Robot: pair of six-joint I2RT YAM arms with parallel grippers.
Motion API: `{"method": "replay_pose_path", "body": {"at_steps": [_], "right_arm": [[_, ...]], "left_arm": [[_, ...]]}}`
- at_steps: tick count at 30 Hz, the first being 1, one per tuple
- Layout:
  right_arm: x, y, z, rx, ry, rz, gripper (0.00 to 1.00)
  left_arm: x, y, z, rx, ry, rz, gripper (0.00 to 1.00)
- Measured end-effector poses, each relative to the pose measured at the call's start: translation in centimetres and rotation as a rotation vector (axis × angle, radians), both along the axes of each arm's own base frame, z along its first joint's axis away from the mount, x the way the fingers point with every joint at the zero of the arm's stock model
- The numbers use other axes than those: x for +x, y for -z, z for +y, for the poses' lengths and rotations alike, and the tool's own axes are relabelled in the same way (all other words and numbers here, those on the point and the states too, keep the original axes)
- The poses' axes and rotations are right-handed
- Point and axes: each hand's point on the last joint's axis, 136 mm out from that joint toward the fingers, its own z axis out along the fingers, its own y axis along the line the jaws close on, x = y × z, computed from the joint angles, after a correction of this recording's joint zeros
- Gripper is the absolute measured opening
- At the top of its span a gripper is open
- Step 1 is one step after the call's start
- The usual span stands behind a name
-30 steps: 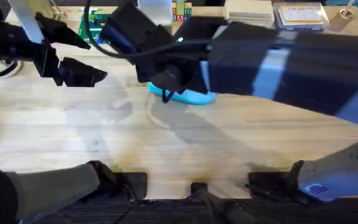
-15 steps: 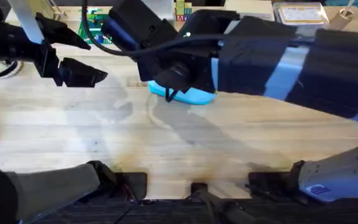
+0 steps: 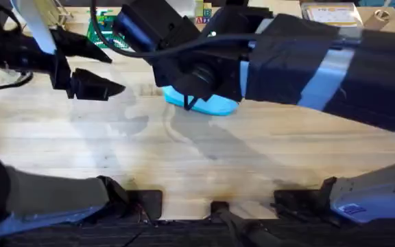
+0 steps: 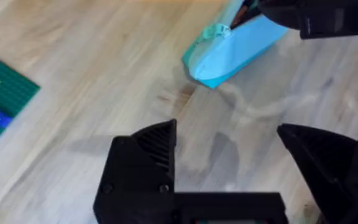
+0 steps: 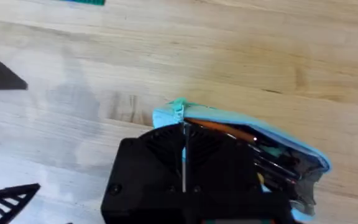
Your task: Unzip the bag, pick up the pens from the table one at a time and place them inside, then zip the bag closed.
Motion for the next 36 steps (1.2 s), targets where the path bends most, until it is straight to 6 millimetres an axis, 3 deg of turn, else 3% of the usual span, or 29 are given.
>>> {"method": "replay_pose_path", "body": {"at_steps": [12,13,17,20,22,23,29,36], "right_arm": [[0.0,0.0,0.0,0.0,0.0,0.0,0.031],[0.0,0.0,0.0,-0.002,-0.002,-0.001,0.213],[0.0,0.0,0.0,-0.01,-0.011,-0.004,0.598],[0.1,-0.1,0.1,-0.043,-0.046,-0.015,0.753],[0.1,-0.2,0.1,-0.082,-0.086,-0.027,0.936],[0.1,-0.2,0.1,-0.108,-0.109,-0.033,0.979],[0.5,-1.5,0.6,-0.197,-0.22,-0.075,0.996],[1.6,-2.7,1.3,-0.126,-0.315,-0.034,0.998]], "left_arm": [[0.3,1.8,-0.4,-0.077,0.075,0.016,0.994],[0.3,1.8,-0.4,-0.075,0.081,0.01,0.994],[0.3,1.8,-0.4,-0.073,0.083,0.007,0.993],[0.3,1.8,-0.4,-0.072,0.085,0.004,0.993],[0.3,1.8,-0.4,-0.072,0.085,0.004,0.993],[0.3,1.8,-0.4,-0.072,0.085,0.004,0.993],[0.3,1.8,-0.4,-0.072,0.085,0.004,0.993],[0.3,1.8,-0.4,-0.072,0.085,0.004,0.993]]}}
